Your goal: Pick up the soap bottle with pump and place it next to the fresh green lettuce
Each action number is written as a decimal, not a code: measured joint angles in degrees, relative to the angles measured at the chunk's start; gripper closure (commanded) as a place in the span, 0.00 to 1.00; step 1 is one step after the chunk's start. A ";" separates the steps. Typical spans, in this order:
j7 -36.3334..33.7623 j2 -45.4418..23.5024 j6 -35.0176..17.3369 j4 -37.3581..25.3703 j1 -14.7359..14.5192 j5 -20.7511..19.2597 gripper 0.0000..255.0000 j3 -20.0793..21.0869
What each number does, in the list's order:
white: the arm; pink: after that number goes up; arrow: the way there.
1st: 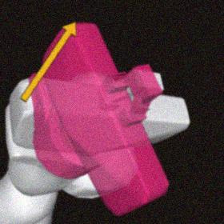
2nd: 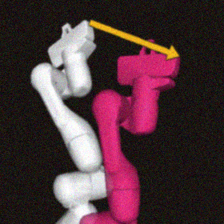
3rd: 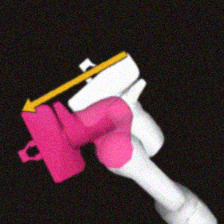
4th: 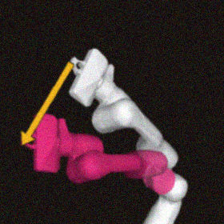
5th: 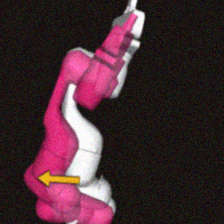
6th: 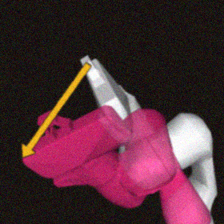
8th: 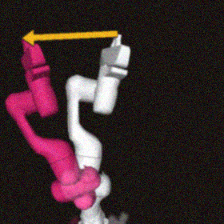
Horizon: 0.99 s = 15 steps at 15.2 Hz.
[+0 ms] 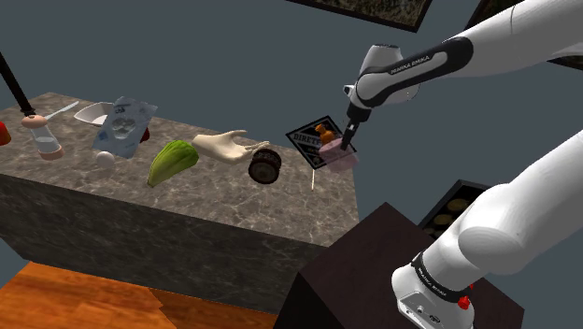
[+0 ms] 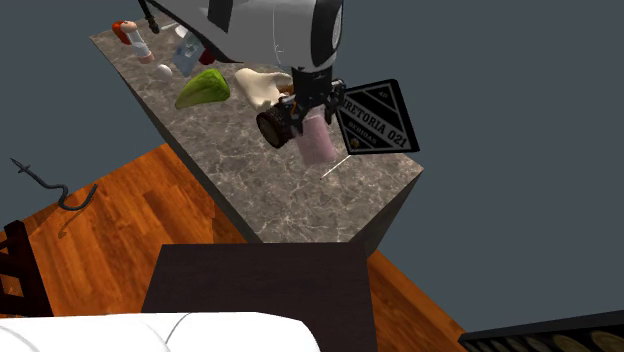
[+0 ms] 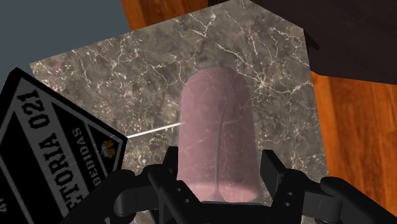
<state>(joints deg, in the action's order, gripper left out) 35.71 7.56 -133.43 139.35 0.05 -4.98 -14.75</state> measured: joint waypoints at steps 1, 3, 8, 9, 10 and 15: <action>0.00 0.29 0.75 -0.46 0.00 -0.03 1.00 0.02; 0.01 1.20 2.47 -1.29 0.07 -0.20 1.00 0.05; -3.90 -0.19 4.43 -4.39 -2.04 0.64 1.00 2.61; -5.03 -0.89 4.58 -5.17 -2.66 0.90 1.00 3.31; -6.09 -1.49 5.04 -6.18 -3.21 1.11 1.00 3.96; -11.76 -7.28 5.71 -12.36 -6.37 2.38 1.00 7.36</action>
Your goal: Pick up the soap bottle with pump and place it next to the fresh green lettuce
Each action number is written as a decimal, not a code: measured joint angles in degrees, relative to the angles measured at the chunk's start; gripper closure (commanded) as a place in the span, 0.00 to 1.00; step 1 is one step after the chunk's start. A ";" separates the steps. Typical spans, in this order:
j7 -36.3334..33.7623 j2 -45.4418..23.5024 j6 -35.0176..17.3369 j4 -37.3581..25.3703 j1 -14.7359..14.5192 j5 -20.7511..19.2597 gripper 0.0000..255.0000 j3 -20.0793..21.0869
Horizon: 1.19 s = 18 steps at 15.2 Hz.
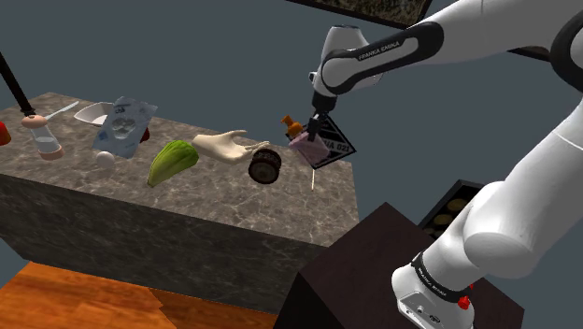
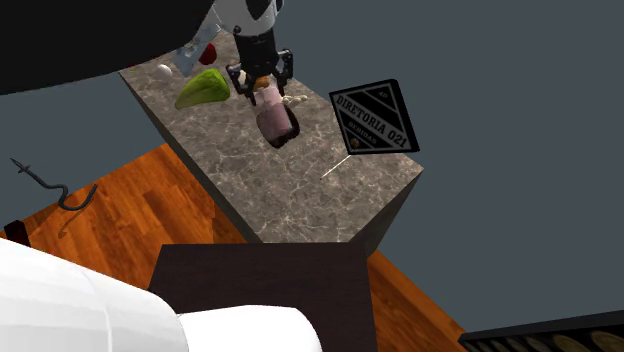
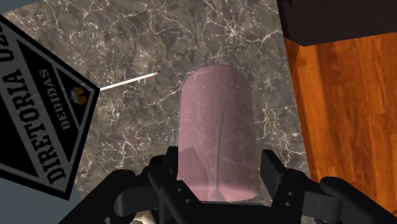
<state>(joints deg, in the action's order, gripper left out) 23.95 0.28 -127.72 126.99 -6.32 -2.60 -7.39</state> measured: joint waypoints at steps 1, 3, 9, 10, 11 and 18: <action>-1.24 -0.77 0.62 -1.32 -0.67 0.12 1.00 0.67; -3.11 -3.51 1.09 -4.46 -1.70 0.43 1.00 1.68; -9.31 -10.88 4.09 -14.59 -5.21 0.63 1.00 4.55; -10.27 -12.00 4.92 -16.52 -5.77 0.62 1.00 4.95; -11.15 -13.54 5.16 -18.31 -6.30 0.58 1.00 5.30; -17.16 -25.88 11.89 -37.13 -10.35 0.18 1.00 7.32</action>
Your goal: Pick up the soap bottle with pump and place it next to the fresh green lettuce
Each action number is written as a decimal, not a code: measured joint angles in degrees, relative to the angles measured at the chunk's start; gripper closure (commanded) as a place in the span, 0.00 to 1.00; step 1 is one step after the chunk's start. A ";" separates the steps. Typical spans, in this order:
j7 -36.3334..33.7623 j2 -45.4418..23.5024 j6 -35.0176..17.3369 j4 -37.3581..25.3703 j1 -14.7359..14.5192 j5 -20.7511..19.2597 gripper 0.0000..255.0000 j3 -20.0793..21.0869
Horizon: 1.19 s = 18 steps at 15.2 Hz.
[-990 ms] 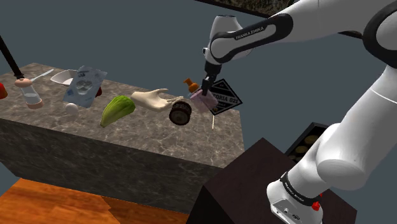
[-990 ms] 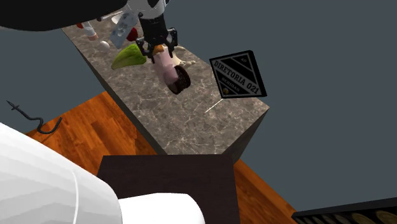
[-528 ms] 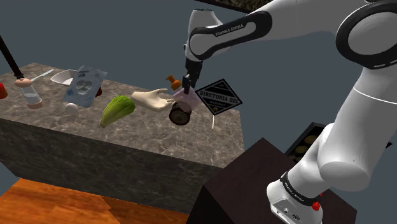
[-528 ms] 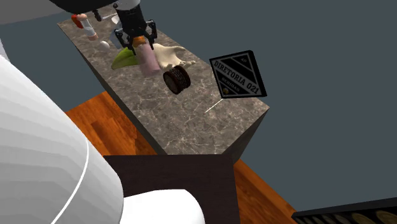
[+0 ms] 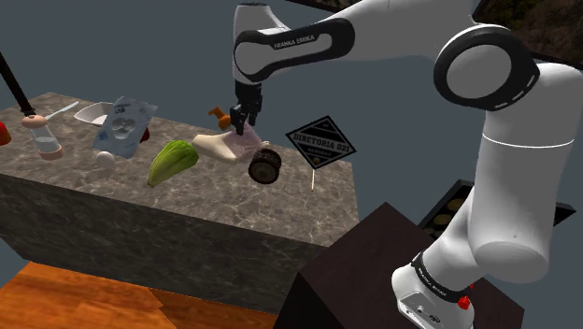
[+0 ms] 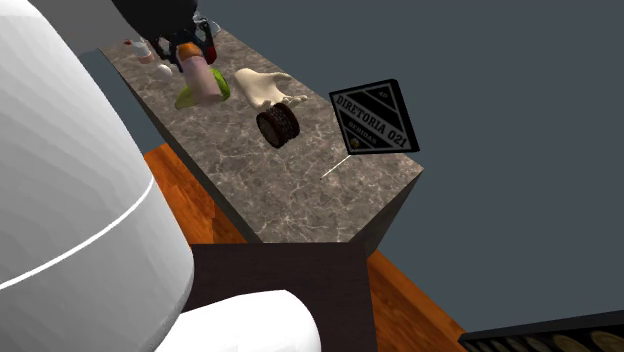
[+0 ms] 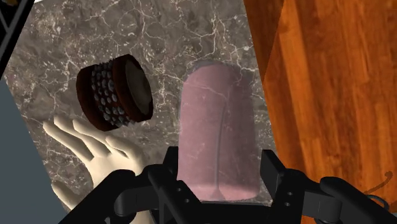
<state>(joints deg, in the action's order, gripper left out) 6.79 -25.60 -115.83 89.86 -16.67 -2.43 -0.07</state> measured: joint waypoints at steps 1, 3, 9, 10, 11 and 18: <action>-0.66 -1.82 0.78 -2.56 -0.50 -0.08 1.00 0.17; -2.05 -5.46 3.13 -8.47 -1.64 -0.24 1.00 0.52; -5.52 -24.06 15.80 -39.68 -5.29 -0.66 1.00 1.10; -5.78 -27.54 18.37 -45.64 -5.74 -0.68 1.00 1.11; -5.89 -29.92 19.90 -49.53 -5.96 -0.68 1.00 1.10; -6.38 -29.20 14.43 -43.31 -6.08 -0.75 1.00 1.13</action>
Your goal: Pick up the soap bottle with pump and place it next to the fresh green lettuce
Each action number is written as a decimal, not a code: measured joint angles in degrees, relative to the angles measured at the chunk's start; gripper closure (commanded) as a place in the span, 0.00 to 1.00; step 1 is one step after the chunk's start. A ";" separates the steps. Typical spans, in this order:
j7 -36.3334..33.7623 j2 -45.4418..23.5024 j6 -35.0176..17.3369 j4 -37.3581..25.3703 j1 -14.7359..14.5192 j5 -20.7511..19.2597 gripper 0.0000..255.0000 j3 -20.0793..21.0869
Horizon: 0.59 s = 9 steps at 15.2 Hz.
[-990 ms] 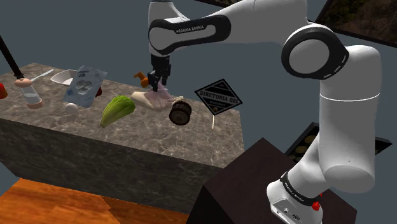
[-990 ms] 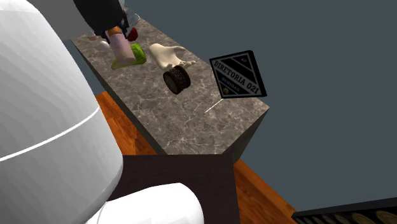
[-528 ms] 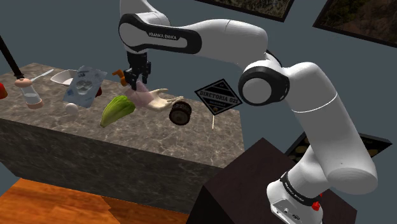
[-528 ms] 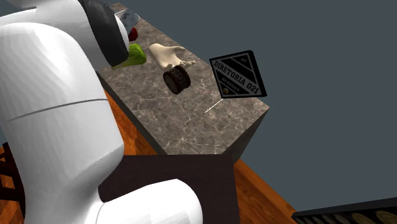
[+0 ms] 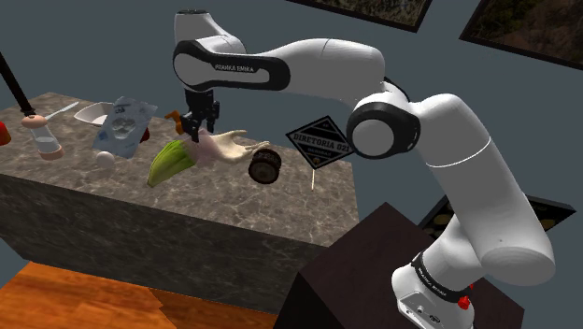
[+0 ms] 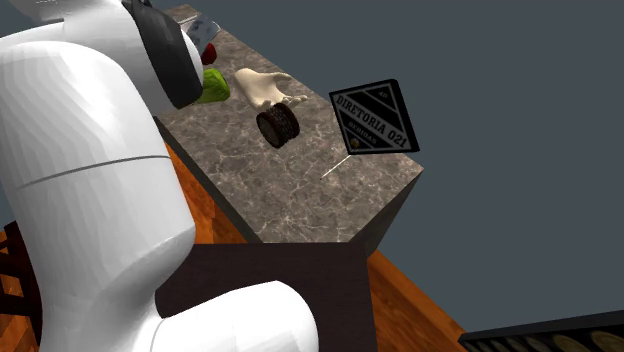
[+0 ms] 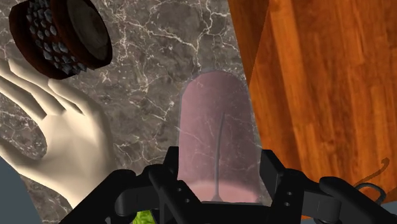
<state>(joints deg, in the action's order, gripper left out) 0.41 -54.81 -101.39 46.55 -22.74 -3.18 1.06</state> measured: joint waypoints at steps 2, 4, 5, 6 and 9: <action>0.00 -0.14 -1.34 1.20 0.07 -0.01 1.00 -0.01; -0.09 -0.68 -2.45 1.76 0.03 -0.03 1.00 -0.01; -0.07 -1.10 -2.85 1.75 0.06 -0.03 1.00 -0.02; -0.10 -0.86 -3.80 2.96 0.10 -0.05 1.00 -0.02; -0.22 -0.86 -6.13 5.27 0.10 -0.09 1.00 -0.03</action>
<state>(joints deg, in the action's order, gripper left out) 0.19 -55.67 -107.52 51.82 -22.64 -3.27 1.04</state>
